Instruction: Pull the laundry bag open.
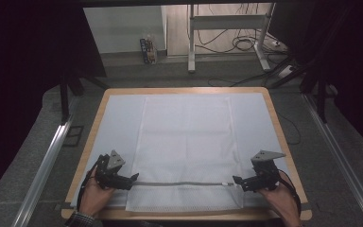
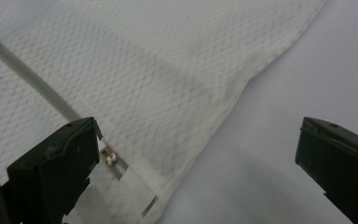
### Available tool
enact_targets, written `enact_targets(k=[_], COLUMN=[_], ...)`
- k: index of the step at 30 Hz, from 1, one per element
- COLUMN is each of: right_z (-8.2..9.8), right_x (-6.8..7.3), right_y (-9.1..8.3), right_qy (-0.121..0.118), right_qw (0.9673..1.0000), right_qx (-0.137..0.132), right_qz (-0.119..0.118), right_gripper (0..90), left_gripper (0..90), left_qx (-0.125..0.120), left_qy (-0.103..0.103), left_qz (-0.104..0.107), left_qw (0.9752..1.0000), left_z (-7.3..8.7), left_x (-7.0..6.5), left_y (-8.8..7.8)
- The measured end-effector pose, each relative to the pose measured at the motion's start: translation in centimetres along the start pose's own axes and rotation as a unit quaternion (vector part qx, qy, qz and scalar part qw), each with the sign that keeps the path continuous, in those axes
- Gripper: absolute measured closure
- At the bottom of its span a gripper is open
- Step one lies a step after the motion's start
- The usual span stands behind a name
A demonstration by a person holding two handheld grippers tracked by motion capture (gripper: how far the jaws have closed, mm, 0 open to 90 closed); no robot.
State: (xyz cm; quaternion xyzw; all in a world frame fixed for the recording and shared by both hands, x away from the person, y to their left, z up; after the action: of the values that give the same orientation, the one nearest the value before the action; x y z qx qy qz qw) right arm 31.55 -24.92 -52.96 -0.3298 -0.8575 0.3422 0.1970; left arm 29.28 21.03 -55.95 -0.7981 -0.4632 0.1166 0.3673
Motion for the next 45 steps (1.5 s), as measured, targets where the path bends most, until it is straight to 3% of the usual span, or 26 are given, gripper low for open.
enact_targets(k=[4,7,14,17,19,21,26,27,33,34,35,39,41,42,45], right_z=[0.6,1.4,2.4,2.6,2.9,2.8,2.8,2.7,2.8,2.8,2.7,2.7,2.7,2.7,2.7], right_x=[0.5,1.4,2.5,2.8,3.3,3.6,3.7,3.9,4.4,4.4,4.4,4.7,4.7,4.8,4.7], right_y=[-0.4,-0.9,-0.5,0.0,0.8,0.9,0.8,0.7,0.3,0.3,0.1,0.1,0.1,0.1,0.1], right_qy=[0.004,-0.013,-0.01,-0.021,-0.054,-0.061,-0.05,-0.054,-0.053,-0.053,-0.051,-0.051,-0.054,-0.053,-0.047], right_qw=[1.0,0.9997,0.9987,0.9976,0.9937,0.9932,0.9933,0.9934,0.9943,0.9943,0.9944,0.9945,0.9946,0.9949,0.9954], right_qx=[0.002,0.021,0.05,0.066,0.097,0.098,0.102,0.099,0.092,0.092,0.09,0.089,0.087,0.085,0.083], right_qz=[-0.003,0.007,0.006,0.004,0.018,0.017,0.017,0.018,0.013,0.013,0.019,0.02,0.018,0.014,0.007], right_gripper=[0.0,0.0,5.3,5.6,6.2,8.5,13.7,21.5,44.3,44.3,52.2,67.0,69.9,80.8,82.7], left_gripper=[0.0,0.0,0.0,0.0,0.0,0.0,0.1,0.1,0.3,0.3,0.3,0.4,0.4,0.5,0.7], left_qx=[0.001,0.003,0.005,0.005,0.008,0.01,0.012,0.013,0.014,0.014,0.014,0.013,0.013,0.013,0.012], left_qy=[0.001,0.003,0.003,0.004,0.007,0.008,0.013,0.016,0.016,0.016,0.016,0.017,0.017,0.018,0.016], left_qz=[-0.001,0.0,0.002,0.003,0.004,0.006,0.006,0.005,0.004,0.004,0.003,0.003,0.002,0.002,0.004], left_qw=[1.0,1.0,1.0,1.0,0.9999,0.9999,0.9998,0.9998,0.9998,0.9998,0.9998,0.9998,0.9998,0.9998,0.9998], left_z=[0.0,0.0,0.1,0.1,0.1,0.1,0.0,0.0,-0.1,-0.1,-0.1,-0.1,-0.2,-0.2,-0.3], left_x=[0.0,0.0,-0.1,-0.2,-0.2,-0.3,-0.5,-0.5,-0.6,-0.6,-0.6,-0.7,-0.7,-0.7,-0.7], left_y=[0.0,0.1,0.2,0.2,0.3,0.5,0.6,0.6,0.7,0.7,0.7,0.8,0.7,0.7,0.6])
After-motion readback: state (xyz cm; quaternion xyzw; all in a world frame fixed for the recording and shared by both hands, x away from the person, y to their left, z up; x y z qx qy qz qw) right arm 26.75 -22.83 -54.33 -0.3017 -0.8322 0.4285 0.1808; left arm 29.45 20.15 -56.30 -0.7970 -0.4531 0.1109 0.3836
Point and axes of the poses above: each handheld gripper's, and its own axes: y roughly forward along the jaws, z roughly out of its underside, x roughly to its left, the point moved 4 cm from there along y, roughly forward along the jaws, and after that the axes turned 4 degrees about -z, right-handed, at the moved point
